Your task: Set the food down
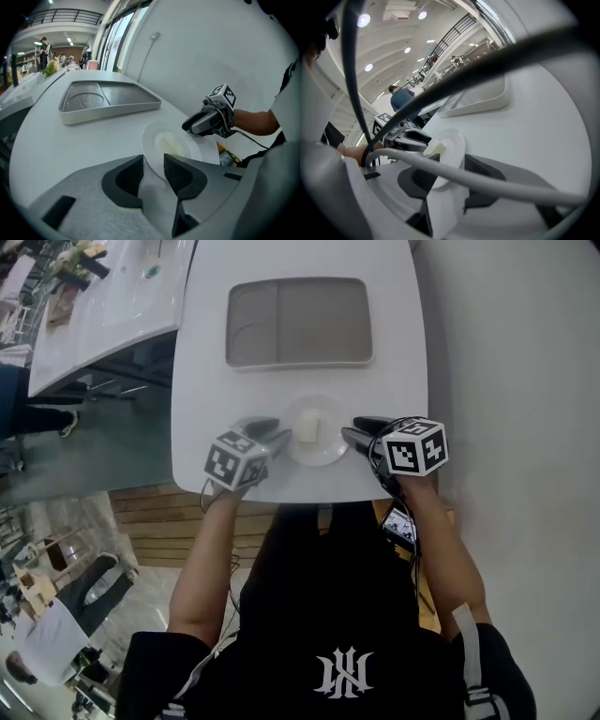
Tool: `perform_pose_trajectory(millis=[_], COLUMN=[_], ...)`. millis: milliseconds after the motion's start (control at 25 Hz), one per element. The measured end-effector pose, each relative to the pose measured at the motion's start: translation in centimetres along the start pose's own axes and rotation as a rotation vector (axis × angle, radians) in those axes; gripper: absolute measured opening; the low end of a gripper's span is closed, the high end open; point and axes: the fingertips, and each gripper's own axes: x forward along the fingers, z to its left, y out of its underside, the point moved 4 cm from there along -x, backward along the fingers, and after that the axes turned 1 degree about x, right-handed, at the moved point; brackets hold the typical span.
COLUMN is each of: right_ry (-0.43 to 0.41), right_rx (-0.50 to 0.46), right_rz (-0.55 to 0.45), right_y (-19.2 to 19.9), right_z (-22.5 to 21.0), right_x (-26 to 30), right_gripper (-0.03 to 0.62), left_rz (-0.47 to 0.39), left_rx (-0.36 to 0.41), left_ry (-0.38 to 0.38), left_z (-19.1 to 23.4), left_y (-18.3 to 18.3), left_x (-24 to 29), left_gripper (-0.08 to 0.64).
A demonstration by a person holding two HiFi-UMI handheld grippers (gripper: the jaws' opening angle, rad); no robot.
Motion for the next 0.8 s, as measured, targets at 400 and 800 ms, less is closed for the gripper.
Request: perform_pose_trajectory(millis=[400,800], right_ry=[-0.011,0.044], right_rx=[0.036,0.121], right_rz=[0.07,0.036], right_y=[-0.4,-0.6], right_z=[0.1,-1.5], right_x=[0.4,0.8], right_gripper=[0.142,0.032], left_rz=[-0.026,-0.044], left_rx=[-0.053,-0.076], left_ry=[-0.099,-0.098], left_z=[-0.6,0.1], left_y=[-0.2,-0.3], left_x=[0.2,0.2], left_gripper=[0.114,0.098])
